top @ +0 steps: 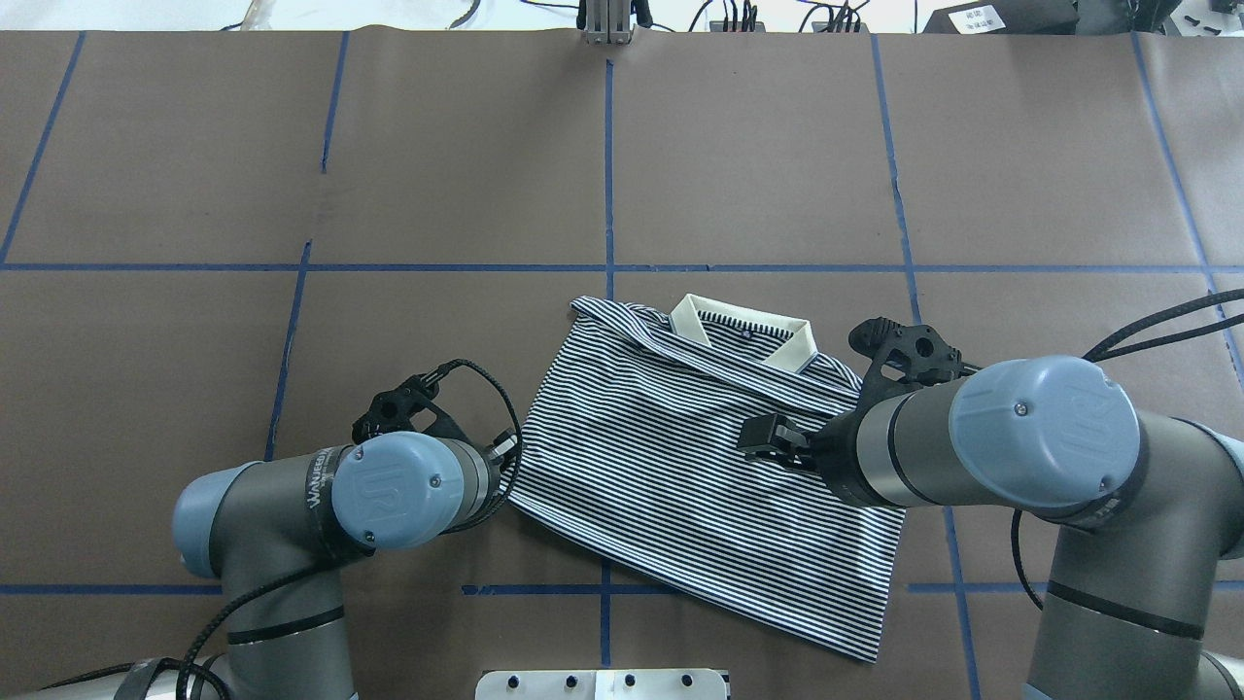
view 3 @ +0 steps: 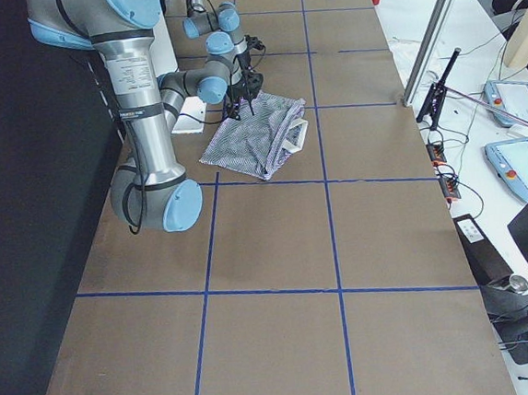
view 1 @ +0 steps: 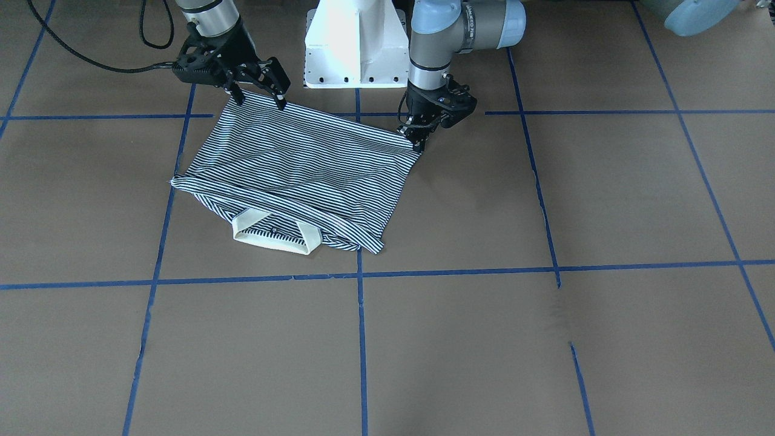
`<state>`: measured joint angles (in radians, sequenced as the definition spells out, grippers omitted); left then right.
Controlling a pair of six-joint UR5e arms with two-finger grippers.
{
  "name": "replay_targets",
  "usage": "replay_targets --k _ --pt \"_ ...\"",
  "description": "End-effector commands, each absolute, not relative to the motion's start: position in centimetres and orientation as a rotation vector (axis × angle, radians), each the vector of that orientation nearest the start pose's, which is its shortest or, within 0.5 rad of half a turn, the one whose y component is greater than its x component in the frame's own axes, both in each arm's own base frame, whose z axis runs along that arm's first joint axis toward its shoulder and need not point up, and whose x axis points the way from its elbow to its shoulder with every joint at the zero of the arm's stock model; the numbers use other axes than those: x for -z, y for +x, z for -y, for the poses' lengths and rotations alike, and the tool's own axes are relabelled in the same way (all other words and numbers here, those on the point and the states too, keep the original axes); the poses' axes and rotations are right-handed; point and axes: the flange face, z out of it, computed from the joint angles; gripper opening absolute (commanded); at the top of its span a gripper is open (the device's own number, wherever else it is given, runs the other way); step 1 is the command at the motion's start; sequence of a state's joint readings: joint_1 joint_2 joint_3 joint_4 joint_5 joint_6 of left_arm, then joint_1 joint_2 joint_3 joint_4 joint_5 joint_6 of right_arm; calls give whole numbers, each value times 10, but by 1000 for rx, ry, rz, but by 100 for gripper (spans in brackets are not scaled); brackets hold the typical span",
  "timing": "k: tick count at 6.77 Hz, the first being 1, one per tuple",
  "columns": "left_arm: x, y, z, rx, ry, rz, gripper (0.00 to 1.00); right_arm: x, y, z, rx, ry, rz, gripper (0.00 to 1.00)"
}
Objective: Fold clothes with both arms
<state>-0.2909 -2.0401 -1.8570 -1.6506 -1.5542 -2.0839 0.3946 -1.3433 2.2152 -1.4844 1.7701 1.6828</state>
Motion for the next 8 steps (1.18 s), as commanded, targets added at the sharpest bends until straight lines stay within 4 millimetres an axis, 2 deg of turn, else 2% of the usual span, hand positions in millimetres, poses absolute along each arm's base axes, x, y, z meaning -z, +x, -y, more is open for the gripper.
replay_targets --k 1,3,4,5,6,7,8 --pt "-268 537 339 783 -35 -851 0 -249 -404 291 -372 -47 980 100" --pt "-280 512 408 787 113 -820 0 -243 -403 292 -373 -45 996 100" --pt "-275 509 451 807 159 -806 0 -243 -402 293 -376 -43 996 100" --pt "-274 517 495 813 202 -837 0 -243 -400 296 -382 -39 996 100" --pt "-275 539 539 806 311 -880 0 -242 -397 300 -390 -34 1000 100" --pt "-271 555 574 794 379 -912 0 -242 -396 301 -391 -35 999 100" --pt "-267 567 592 758 419 -960 0 -242 -396 301 -390 -35 1000 100"
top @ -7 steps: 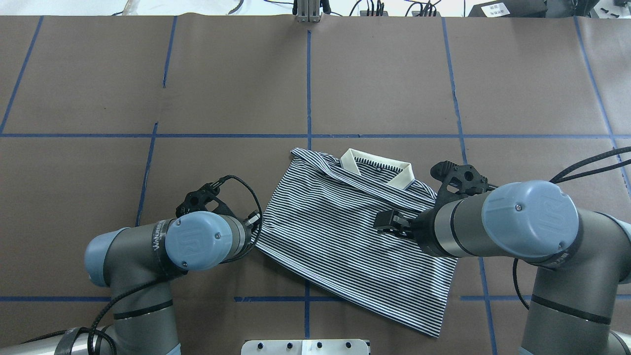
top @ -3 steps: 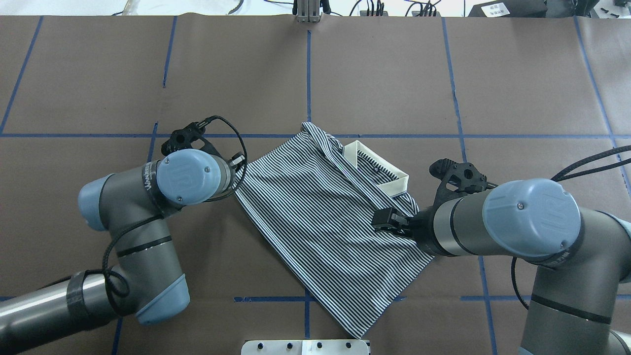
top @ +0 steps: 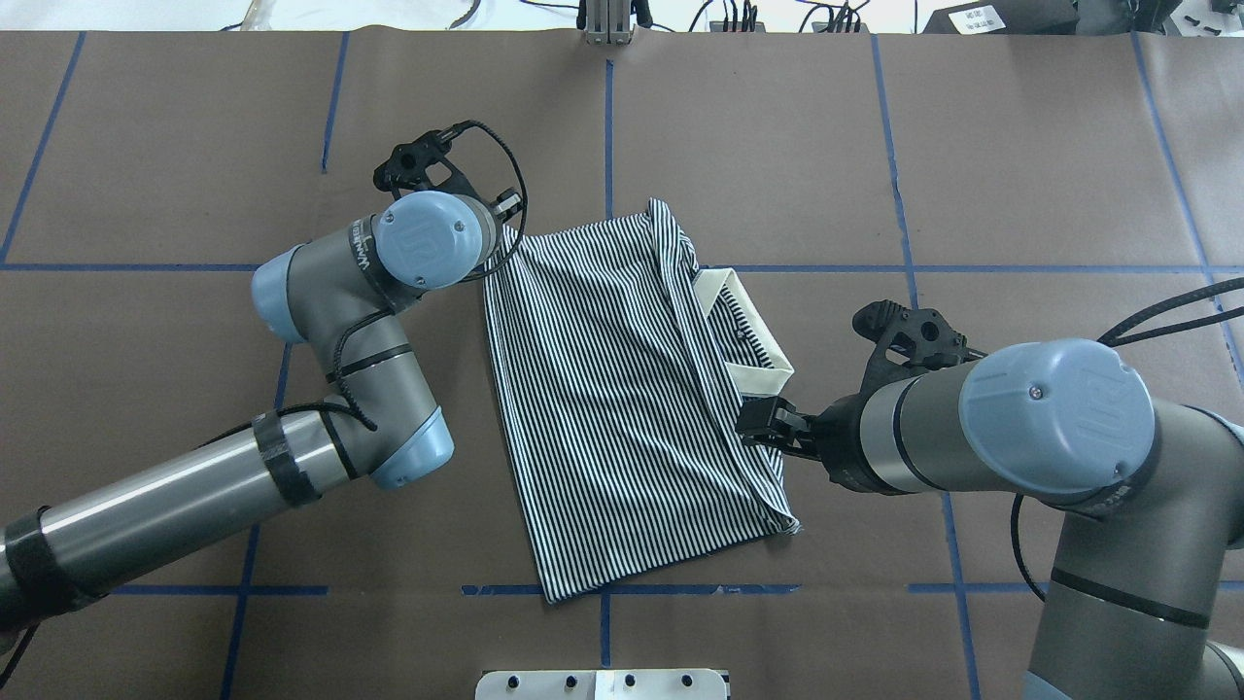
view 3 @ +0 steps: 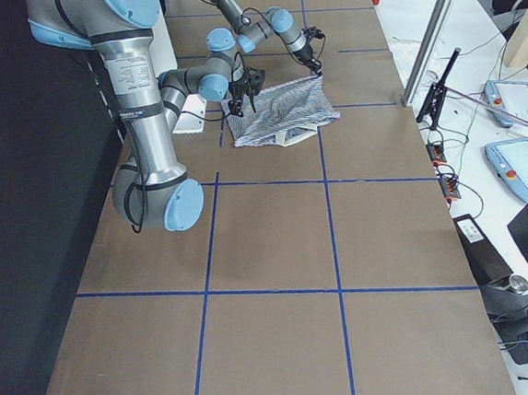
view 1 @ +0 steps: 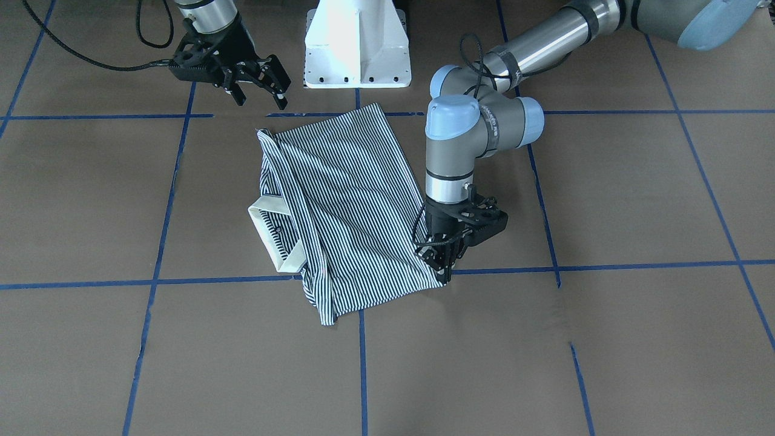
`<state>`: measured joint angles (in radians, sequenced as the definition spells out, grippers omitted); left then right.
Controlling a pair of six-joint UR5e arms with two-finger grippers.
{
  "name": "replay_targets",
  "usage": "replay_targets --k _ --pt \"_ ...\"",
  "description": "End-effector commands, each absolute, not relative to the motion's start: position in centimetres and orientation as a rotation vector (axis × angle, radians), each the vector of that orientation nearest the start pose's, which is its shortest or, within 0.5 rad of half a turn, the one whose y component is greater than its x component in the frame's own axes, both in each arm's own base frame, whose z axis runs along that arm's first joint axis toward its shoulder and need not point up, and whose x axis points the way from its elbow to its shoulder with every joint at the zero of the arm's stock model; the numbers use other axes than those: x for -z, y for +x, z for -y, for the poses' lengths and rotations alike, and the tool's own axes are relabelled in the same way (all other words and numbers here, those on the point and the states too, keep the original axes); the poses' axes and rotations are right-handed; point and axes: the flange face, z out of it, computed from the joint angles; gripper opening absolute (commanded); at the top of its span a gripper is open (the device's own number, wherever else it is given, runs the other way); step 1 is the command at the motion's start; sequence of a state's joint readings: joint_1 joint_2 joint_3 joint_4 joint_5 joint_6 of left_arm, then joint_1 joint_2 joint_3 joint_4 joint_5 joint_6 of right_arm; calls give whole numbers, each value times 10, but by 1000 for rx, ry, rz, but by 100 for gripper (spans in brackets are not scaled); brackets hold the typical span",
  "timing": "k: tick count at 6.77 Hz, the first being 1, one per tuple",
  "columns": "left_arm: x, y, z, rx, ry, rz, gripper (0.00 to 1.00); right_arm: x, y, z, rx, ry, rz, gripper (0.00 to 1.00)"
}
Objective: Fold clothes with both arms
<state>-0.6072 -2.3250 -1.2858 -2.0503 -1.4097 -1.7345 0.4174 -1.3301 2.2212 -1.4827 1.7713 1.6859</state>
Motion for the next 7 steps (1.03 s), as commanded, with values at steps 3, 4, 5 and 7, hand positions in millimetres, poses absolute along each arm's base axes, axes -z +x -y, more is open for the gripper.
replay_targets --k 3,4,5,7 --pt "-278 591 624 737 537 -972 0 -241 -398 300 -389 -35 1001 100" --pt "-278 591 625 734 540 -970 14 -234 -400 302 -388 -30 1013 100" --pt "-278 582 633 664 587 -938 99 -232 -401 302 -381 -24 1016 100" --pt "-262 525 661 516 457 -1024 100 -245 -409 312 -375 -22 978 100"
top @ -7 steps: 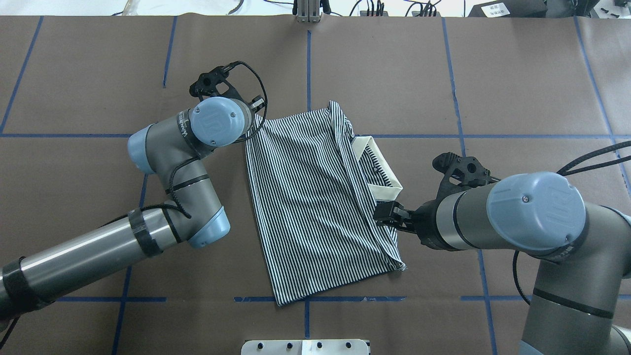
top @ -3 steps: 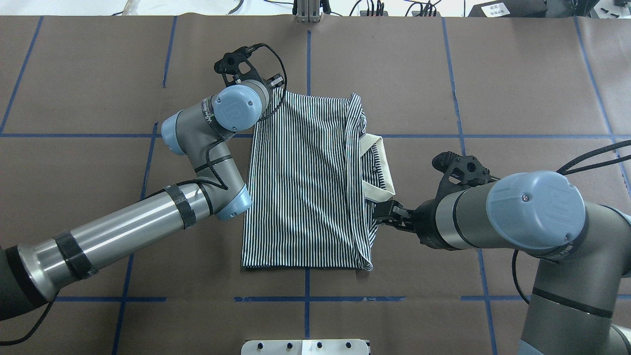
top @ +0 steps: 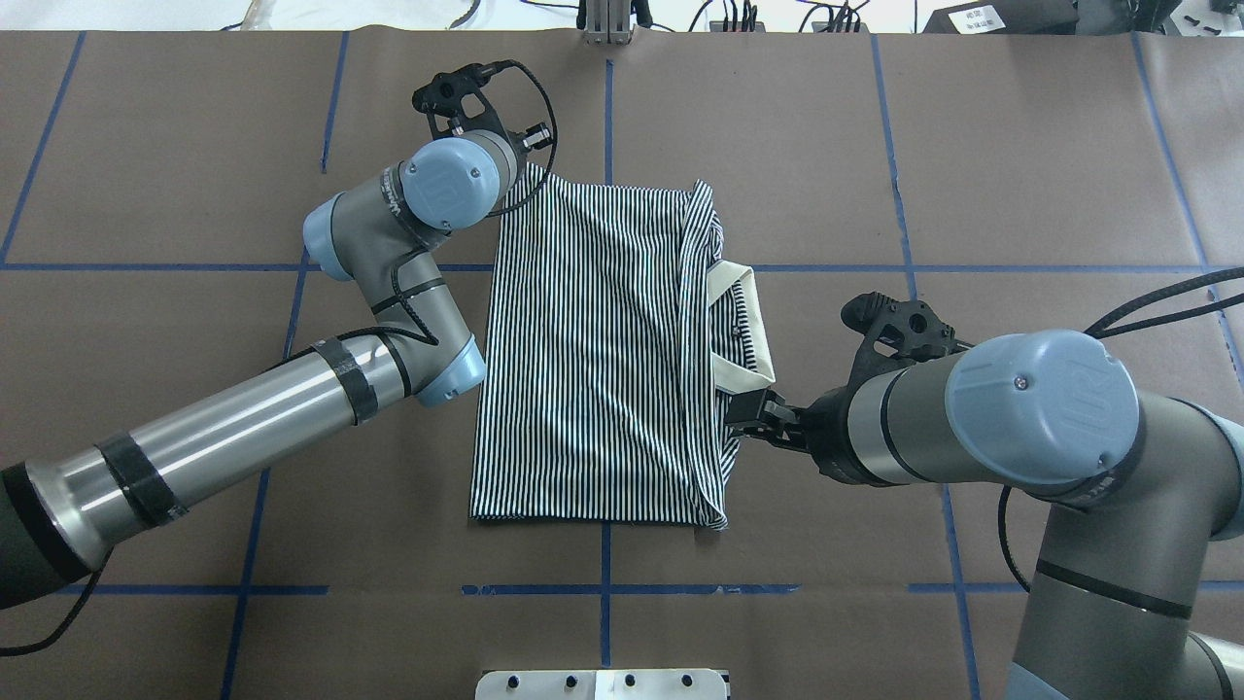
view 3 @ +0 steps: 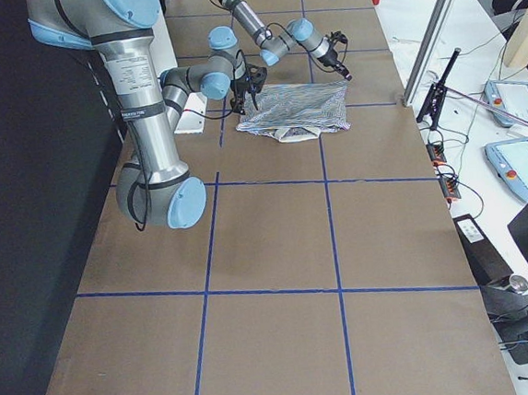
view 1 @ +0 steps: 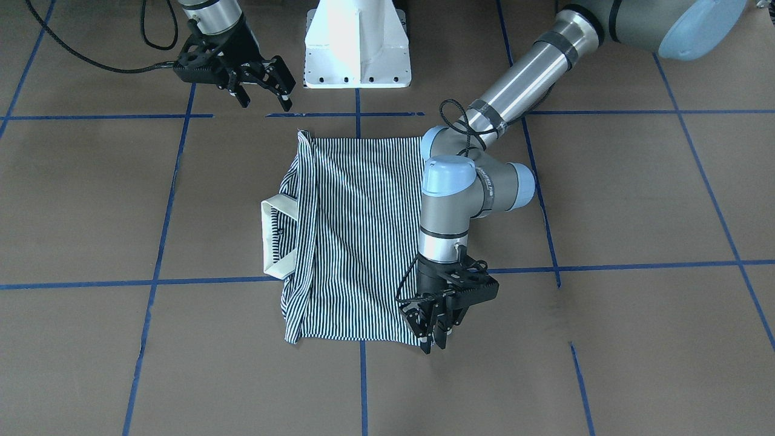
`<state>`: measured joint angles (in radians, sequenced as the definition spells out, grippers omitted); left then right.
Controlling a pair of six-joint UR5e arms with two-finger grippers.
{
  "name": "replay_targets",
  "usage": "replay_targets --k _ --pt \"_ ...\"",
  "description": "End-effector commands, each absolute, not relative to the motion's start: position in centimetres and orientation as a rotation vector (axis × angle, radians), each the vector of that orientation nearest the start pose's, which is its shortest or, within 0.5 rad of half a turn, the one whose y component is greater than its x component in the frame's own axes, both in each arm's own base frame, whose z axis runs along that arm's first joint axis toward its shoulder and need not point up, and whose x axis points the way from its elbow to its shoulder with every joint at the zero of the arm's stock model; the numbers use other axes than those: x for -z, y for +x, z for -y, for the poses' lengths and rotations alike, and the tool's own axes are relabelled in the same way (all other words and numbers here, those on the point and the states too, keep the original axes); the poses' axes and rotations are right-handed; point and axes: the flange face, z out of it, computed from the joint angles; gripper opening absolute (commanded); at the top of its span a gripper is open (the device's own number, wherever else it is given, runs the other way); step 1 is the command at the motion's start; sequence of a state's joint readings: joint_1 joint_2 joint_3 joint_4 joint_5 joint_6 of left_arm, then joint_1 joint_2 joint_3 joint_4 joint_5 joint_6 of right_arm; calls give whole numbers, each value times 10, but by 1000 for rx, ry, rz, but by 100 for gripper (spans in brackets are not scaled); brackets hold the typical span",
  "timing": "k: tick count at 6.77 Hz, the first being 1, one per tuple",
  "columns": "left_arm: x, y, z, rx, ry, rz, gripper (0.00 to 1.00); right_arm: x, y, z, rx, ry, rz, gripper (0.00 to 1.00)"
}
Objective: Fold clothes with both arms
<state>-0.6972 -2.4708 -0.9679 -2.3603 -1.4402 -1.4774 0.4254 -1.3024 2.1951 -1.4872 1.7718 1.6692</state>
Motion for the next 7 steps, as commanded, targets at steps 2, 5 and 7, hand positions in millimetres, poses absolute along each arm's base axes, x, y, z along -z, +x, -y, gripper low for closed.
replay_targets --k 2,5,7 --pt "-273 476 601 429 332 -1029 100 -250 -425 318 -214 50 925 100" --pt "-208 410 522 314 297 -984 100 -230 -497 348 -141 62 733 100" --pt "-219 406 514 301 282 -989 100 -241 -534 343 -118 27 674 100"
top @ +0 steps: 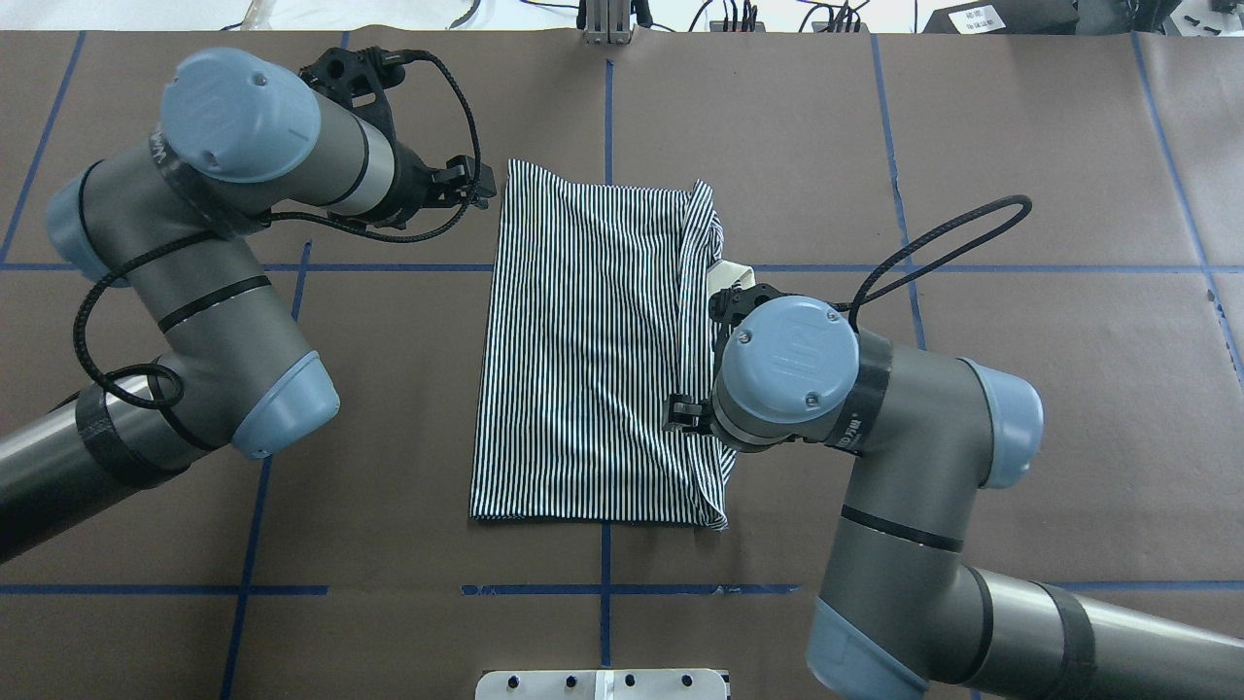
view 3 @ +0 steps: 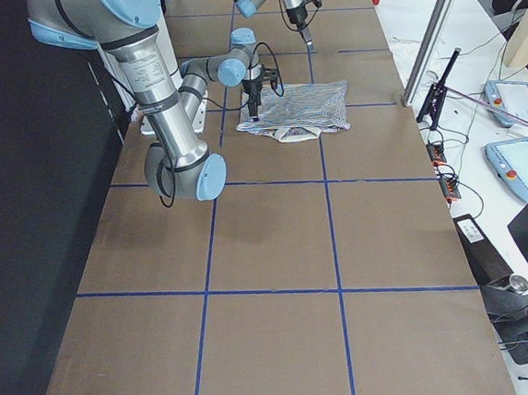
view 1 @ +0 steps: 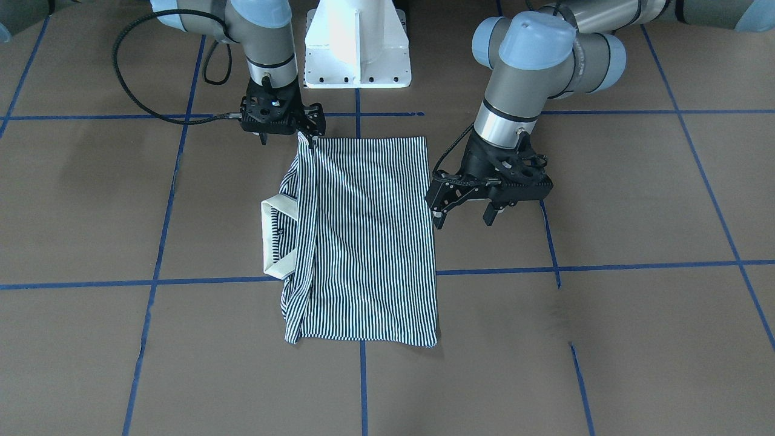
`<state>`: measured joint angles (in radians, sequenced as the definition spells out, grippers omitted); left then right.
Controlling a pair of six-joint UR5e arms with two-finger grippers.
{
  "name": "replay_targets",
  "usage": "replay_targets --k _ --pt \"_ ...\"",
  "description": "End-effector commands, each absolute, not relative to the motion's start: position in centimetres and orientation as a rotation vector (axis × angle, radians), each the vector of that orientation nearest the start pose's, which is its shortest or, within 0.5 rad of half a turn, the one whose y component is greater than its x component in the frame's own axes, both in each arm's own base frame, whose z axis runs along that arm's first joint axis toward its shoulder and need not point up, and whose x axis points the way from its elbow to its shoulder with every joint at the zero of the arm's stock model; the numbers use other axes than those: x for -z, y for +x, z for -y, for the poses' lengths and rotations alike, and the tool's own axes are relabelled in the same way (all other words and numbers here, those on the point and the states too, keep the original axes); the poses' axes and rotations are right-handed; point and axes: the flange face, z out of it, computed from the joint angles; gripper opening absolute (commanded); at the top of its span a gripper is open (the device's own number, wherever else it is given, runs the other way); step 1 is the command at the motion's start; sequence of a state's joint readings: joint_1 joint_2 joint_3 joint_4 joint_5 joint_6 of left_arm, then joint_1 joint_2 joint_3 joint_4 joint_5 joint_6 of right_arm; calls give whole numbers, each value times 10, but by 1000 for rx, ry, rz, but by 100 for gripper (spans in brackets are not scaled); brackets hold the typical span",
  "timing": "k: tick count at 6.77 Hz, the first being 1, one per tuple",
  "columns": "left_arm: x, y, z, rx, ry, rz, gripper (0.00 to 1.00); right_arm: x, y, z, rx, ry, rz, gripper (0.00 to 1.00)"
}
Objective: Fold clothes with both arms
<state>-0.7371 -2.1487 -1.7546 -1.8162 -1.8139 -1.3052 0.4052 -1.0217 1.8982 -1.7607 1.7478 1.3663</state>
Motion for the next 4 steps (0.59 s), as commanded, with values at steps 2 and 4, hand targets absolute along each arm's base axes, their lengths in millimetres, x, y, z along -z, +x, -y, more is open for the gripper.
replay_targets --k 2,4 --pt "-220 406 514 300 280 -985 100 -242 -554 313 -71 -21 592 100" --pt "-221 405 514 300 281 -987 100 -265 -574 312 -41 -27 533 100"
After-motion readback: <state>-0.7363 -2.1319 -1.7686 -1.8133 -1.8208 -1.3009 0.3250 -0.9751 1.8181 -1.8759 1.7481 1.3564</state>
